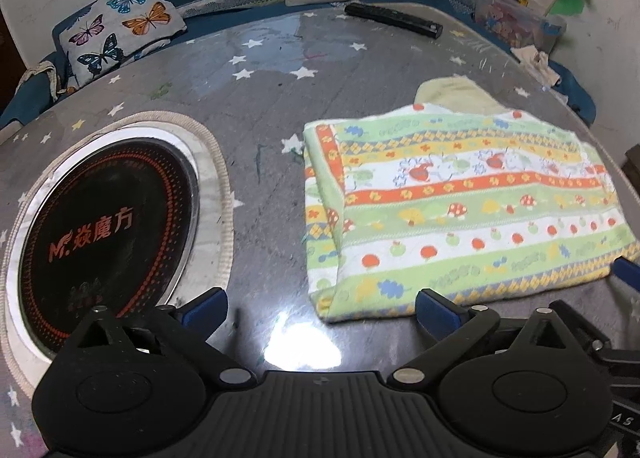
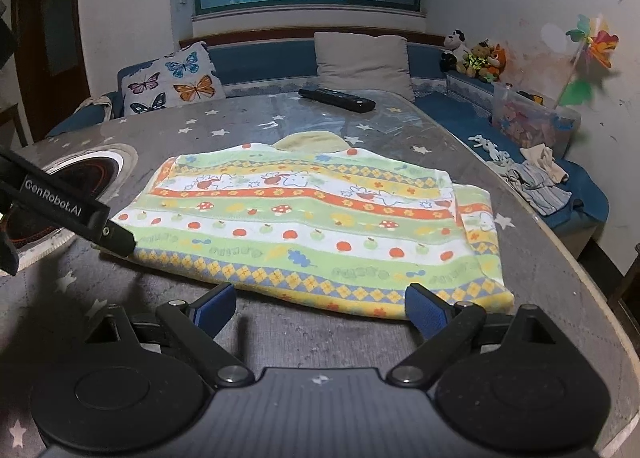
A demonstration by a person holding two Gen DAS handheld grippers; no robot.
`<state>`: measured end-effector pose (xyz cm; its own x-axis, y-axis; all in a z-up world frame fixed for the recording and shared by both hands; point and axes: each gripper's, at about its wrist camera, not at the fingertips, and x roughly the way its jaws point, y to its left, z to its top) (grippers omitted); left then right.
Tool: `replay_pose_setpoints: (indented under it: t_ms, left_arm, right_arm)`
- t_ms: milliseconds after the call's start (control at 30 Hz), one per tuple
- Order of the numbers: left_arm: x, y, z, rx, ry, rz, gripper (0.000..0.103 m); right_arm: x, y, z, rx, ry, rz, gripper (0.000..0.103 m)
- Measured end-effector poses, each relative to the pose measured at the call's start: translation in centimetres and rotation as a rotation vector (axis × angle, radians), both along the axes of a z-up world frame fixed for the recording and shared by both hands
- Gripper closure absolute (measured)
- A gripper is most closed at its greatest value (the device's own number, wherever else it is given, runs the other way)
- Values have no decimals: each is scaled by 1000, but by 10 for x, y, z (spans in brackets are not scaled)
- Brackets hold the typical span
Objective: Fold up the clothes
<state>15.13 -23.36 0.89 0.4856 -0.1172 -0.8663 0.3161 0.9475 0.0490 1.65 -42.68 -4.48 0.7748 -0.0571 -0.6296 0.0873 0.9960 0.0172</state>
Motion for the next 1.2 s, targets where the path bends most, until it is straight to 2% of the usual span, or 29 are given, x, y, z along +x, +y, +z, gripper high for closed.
replay_pose_setpoints:
  t_ms: [267, 600, 700, 1200]
  left_arm:
    - [-7, 1, -4, 68, 18, 3, 1]
    - [-15, 8, -7, 100, 15, 9, 1]
    - [-18, 13, -7, 95, 11, 10, 1]
    - [-47, 23, 0, 20, -68, -41, 1]
  right_arm:
    - [-4, -1, -2, 5, 9, -25, 5]
    - [-10, -11, -5, 21, 14, -86, 3]
    - [-13, -11, -7, 21, 15, -96, 0]
    - [-27, 1, -8, 37, 2, -113, 0]
